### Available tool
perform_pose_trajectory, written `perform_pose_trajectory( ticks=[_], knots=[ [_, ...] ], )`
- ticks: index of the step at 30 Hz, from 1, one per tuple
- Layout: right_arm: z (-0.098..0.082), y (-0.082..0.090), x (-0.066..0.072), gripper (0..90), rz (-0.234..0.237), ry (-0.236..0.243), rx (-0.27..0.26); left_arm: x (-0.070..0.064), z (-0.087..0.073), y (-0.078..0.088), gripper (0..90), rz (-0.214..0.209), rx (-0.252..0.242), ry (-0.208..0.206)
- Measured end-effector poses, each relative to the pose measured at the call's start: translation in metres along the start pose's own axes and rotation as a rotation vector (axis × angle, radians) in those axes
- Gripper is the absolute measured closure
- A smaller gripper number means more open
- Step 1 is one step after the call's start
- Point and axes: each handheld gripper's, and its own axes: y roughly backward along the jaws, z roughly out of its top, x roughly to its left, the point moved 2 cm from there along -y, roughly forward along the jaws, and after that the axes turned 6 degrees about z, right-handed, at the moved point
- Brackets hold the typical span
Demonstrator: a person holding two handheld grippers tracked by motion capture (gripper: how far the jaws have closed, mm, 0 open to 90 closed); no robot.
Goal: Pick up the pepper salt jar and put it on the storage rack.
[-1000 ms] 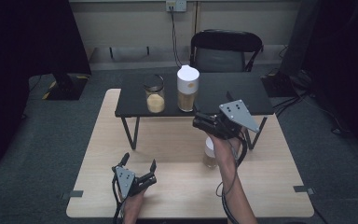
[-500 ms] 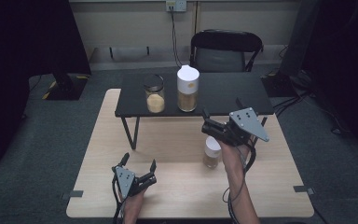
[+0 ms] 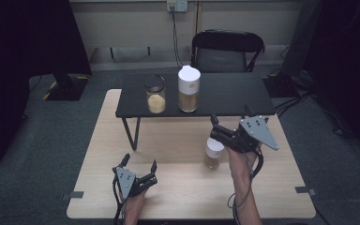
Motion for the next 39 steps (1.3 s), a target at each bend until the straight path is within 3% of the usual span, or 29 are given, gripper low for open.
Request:
perform_pose_trajectory(
  ticks=[7, 14, 27, 39],
  knots=[
    [-0.002, 0.009, -0.004, 1.8, -0.001, -0.014, -0.048, 0.000, 0.000, 0.000, 1.5, -0.001, -0.001, 0.000],
    [-0.009, 0.017, -0.001, 1.6, -0.008, 0.030, -0.025, 0.000, 0.000, 0.001, 1.5, -0.002, -0.004, 0.002],
    [-0.028, 0.029, -0.002, 0.4, 0.005, 0.021, -0.005, 0.000, 0.000, 0.001, 1.5, -0.003, -0.003, -0.001],
    [-0.044, 0.043, -0.004, 0.0, -0.013, 0.010, -0.014, 0.000, 0.000, 0.000, 1.5, -0.004, -0.002, 0.001]
  ],
)
